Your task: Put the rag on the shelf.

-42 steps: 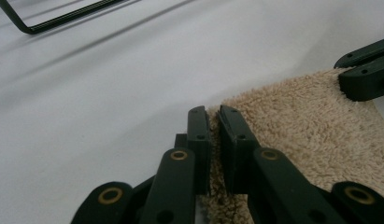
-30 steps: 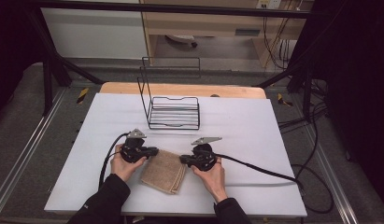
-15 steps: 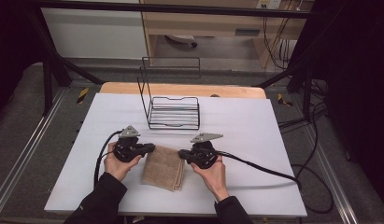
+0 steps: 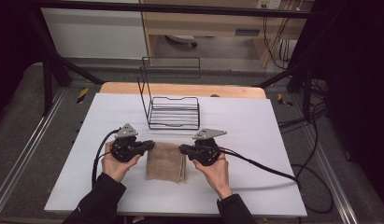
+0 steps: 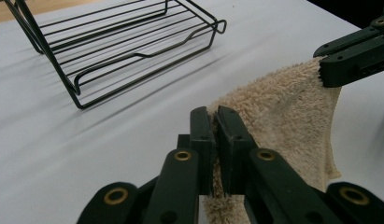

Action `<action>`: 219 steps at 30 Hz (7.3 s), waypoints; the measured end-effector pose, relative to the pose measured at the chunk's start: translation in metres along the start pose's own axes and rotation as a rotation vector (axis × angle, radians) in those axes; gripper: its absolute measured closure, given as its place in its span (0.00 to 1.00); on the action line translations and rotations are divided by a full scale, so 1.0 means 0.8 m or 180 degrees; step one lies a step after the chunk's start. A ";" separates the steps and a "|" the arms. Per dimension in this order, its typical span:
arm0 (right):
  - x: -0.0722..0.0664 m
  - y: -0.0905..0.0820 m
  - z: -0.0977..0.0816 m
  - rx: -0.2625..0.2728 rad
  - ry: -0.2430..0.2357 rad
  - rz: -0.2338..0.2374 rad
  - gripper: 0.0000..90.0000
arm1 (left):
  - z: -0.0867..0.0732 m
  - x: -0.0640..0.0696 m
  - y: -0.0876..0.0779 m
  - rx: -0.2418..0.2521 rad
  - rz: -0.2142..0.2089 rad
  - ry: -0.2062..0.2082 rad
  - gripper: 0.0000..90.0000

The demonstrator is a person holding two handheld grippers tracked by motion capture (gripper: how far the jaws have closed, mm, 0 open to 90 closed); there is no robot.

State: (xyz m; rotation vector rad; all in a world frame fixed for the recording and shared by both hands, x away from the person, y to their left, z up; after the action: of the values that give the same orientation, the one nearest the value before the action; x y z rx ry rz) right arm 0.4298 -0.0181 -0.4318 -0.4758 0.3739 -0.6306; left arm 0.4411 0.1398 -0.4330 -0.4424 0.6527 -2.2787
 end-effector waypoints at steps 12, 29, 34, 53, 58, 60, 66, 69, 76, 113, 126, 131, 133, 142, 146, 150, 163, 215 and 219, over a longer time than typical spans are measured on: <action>-0.001 -0.015 0.012 0.0068 -0.0110 -0.0033 0.95 | 0.011 0.010 -0.010 0.0101 0.0006 -0.0024 0.95; -0.006 -0.030 0.031 0.0191 -0.0250 -0.0063 0.95 | 0.027 0.017 -0.025 0.0288 0.0032 -0.0044 0.95; -0.008 -0.034 0.035 0.0219 -0.0276 -0.0069 0.95 | 0.031 0.019 -0.028 0.0325 0.0040 -0.0040 0.95; -0.010 -0.053 0.072 0.0452 -0.0415 -0.0156 0.95 | 0.071 0.017 -0.045 0.0566 0.0111 0.0097 0.95; -0.009 -0.060 0.081 0.0531 -0.0426 -0.0176 0.95 | 0.083 0.018 -0.048 0.0654 0.0134 0.0117 0.95; -0.008 -0.063 0.085 0.0563 -0.0429 -0.0187 0.95 | 0.088 0.018 -0.049 0.0685 0.0138 0.0121 0.95; -0.006 -0.071 0.095 0.0647 -0.0448 -0.0223 0.95 | 0.104 0.019 -0.050 0.0768 0.0143 0.0119 0.95; -0.003 -0.077 0.104 0.0708 -0.0461 -0.0255 0.95 | 0.112 0.019 -0.052 0.0813 0.0128 0.0116 0.95; 0.001 -0.082 0.116 0.0773 -0.0495 -0.0293 0.95 | 0.128 0.018 -0.056 0.0914 0.0152 0.0141 0.95; 0.007 -0.108 0.194 0.1192 -0.0683 -0.0486 0.96 | 0.207 0.005 -0.087 0.1393 0.0275 0.0156 0.95; 0.014 -0.110 0.222 0.1306 -0.0676 -0.0561 0.96 | 0.236 -0.002 -0.094 0.1481 0.0330 0.0154 0.95; 0.019 -0.114 0.233 0.1355 -0.0662 -0.0599 0.96 | 0.249 -0.004 -0.096 0.1528 0.0341 0.0175 0.95; 0.021 -0.116 0.237 0.1371 -0.0672 -0.0614 0.96 | 0.253 -0.005 -0.096 0.1541 0.0343 0.0191 0.95; 0.025 -0.122 0.257 0.1449 -0.0716 -0.0683 0.96 | 0.271 -0.008 -0.099 0.1633 0.0362 0.0179 0.96; 0.026 -0.123 0.266 0.1474 -0.0725 -0.0701 0.96 | 0.278 -0.010 -0.102 0.1662 0.0353 0.0166 0.96; 0.026 -0.125 0.276 0.1501 -0.0743 -0.0698 0.96 | 0.287 -0.013 -0.107 0.1692 0.0362 0.0169 0.96; 0.027 -0.128 0.299 0.1594 -0.0727 -0.0693 0.96 | 0.308 -0.020 -0.114 0.1775 0.0397 0.0166 0.96; 0.081 -0.091 0.350 0.1596 -0.0835 -0.0855 0.96 | 0.345 -0.075 -0.078 0.1862 0.0493 0.0172 0.96; 0.084 -0.084 0.342 0.1536 -0.0807 -0.0826 0.95 | 0.335 -0.077 -0.073 0.1803 0.0503 0.0184 0.96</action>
State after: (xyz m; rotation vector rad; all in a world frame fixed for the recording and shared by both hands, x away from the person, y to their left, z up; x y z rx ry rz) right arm 0.5765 -0.0242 -0.1826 -0.1365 -0.0873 -0.8715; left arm 0.5809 0.1335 -0.1892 -0.0480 0.0468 -2.2049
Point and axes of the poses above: each handheld gripper's, and its own axes: y roughly forward along the jaws, z roughly out of its top, x roughly to its right, the point moved 9 cm from there along y, roughly forward along the jaws, and after that the axes turned 1 degree about z, right-handed, at the moved point
